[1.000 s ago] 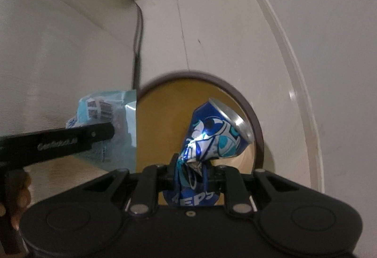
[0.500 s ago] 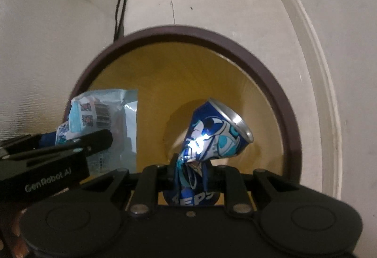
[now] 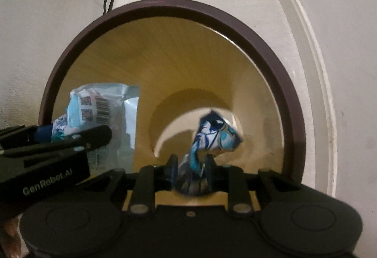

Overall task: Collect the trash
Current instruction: 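Open both tools to drop the bag and can into the bin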

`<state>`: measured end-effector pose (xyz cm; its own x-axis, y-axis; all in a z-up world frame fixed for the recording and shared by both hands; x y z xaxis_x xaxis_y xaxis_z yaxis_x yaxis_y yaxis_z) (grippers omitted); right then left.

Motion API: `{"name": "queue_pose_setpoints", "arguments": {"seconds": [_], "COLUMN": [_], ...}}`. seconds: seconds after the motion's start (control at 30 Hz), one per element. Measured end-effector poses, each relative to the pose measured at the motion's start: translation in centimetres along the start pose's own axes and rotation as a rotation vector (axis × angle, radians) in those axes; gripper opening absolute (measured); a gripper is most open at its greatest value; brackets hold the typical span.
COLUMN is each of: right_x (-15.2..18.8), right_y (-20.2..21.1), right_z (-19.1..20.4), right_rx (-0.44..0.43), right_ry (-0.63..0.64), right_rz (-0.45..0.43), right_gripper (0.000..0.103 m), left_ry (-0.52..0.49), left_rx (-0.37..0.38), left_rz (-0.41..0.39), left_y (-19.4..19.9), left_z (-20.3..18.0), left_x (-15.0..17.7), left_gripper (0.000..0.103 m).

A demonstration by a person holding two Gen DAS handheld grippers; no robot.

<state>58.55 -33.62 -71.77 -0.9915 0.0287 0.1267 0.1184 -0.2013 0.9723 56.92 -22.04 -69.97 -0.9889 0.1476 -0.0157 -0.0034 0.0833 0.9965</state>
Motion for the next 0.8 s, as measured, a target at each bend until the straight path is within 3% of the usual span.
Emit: {"name": "queue_pose_setpoints", "arguments": {"seconds": [0.27,0.37,0.8], "right_x": [0.6,1.0,2.1], "right_y": [0.6,1.2,6.6], "right_z": [0.7,0.6,-0.3], "right_rx": [-0.002,-0.013,-0.011], "right_ry": [0.005,-0.005,0.004], "right_rz": [-0.003,-0.015,-0.052], "right_gripper": [0.025,0.025,0.029], "left_ry": [-0.009,-0.011,-0.014], "left_rx": [0.016,0.002,-0.049], "left_rz": [0.000,0.005,0.039], "left_y": [-0.7,-0.4,3.5], "left_z": [0.1,0.1,-0.4], "left_x": [0.0,-0.2,0.7], "left_gripper": [0.050,0.059,0.080]}}
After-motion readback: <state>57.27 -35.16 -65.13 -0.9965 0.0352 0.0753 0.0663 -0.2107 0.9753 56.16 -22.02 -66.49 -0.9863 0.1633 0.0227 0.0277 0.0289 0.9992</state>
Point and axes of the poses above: each gripper's, at about its wrist camera, not at the fingertips, and y roughly against the way its jaws point, z to its left, x to its underside, the point moved 1 cm from there along -y, roughly the way its jaws point, and after that the axes turned 11 degrees about z, right-handed, at the moved point
